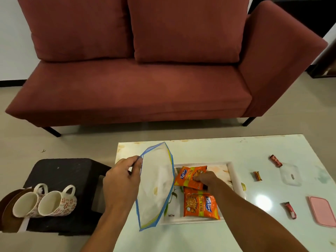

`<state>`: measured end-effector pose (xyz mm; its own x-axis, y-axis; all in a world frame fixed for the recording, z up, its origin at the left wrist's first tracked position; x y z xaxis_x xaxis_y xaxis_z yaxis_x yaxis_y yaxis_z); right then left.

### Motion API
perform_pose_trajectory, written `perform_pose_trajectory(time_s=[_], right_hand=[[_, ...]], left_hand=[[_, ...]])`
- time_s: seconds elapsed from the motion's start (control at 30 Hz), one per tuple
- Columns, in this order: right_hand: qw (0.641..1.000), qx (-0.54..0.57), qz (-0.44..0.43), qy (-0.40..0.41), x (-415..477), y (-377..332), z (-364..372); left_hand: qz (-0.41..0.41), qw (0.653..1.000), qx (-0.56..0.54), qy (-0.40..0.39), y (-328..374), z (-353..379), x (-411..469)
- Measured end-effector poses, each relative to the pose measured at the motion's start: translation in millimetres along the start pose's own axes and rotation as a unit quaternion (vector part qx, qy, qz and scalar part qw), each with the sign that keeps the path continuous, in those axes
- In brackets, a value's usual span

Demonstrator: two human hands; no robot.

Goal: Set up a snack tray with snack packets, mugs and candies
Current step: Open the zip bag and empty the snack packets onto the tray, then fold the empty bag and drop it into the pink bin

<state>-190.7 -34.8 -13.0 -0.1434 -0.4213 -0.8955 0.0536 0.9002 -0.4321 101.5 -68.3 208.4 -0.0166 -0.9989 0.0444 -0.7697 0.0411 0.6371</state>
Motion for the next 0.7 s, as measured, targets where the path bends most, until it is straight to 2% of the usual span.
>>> perform_pose_trajectory(time_s=[0.07, 0.13, 0.2, 0.23, 0.3, 0.4, 0.53, 0.7], right_hand=[[0.998, -0.021, -0.01, 0.056, 6.2, 3.8, -11.3], [0.983, -0.135, -0.04, 0.115, -8.9, -1.9, -23.1], [0.95, -0.226, -0.144, 0.161, -49.1, -26.1, -29.0], [0.933, -0.241, -0.214, 0.158, -74.1, -41.7, -28.1], [0.892, -0.283, -0.343, 0.079, -124.2, -76.9, -24.8], [0.815, -0.386, -0.426, -0.073, -202.5, -116.7, -22.2], [0.798, -0.346, -0.479, -0.12, -309.5, -160.3, -32.8], [0.776, -0.194, -0.597, -0.062, -414.3, -211.2, -54.1]], left_hand=[[0.029, 0.999, 0.01, -0.036, 1.6, 2.9, 0.7], [0.057, 0.994, 0.015, -0.086, 7.7, 4.5, 1.4], [0.079, 0.986, 0.004, -0.144, 21.8, 1.9, 4.6], [0.088, 0.979, -0.006, -0.184, 30.8, 1.9, 6.5], [0.109, 0.956, -0.02, -0.272, 57.8, -5.2, 11.7], [0.116, 0.921, -0.056, -0.368, 104.9, -30.5, 27.7], [0.159, 0.913, -0.114, -0.357, 179.0, -102.0, 63.0], [0.185, 0.914, -0.148, -0.33, 252.9, -196.6, 92.3]])
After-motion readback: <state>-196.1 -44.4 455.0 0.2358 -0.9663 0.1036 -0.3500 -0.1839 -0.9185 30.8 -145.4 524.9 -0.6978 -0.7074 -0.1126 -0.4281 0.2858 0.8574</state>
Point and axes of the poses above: each hand's wrist, its own x-axis towards the middle knuckle, its own z-axis out of the palm, y = z × x, the point moved 6 cm from there along x, towards the middle knuckle, and after that the axes turned 10 degrees about -y, right-handed, at the moved point
